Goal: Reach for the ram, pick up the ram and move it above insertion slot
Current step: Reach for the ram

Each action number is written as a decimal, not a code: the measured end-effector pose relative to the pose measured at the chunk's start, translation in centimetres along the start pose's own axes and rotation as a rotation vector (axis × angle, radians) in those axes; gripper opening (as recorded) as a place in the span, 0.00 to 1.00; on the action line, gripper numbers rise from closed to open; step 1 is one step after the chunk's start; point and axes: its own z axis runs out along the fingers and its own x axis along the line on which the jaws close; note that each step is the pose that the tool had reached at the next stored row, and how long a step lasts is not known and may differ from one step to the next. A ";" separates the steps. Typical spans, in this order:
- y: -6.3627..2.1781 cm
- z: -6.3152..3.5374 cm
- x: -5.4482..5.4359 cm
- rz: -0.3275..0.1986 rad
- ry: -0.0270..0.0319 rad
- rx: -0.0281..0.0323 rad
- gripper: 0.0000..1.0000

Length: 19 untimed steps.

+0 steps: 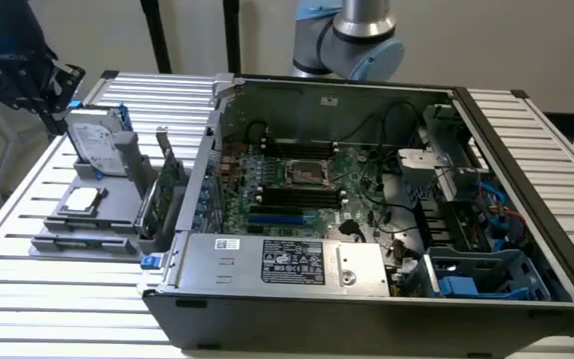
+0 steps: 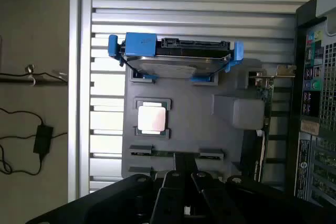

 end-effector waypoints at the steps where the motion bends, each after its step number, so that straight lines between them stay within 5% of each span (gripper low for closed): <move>1: 0.00 0.00 0.0 0.000 0.0000 0.0000 0.11; 14: -0.09 -0.02 0.0 0.000 0.0003 0.0001 0.11; 19: -1.65 -0.04 0.0 0.000 0.0014 -0.0001 0.11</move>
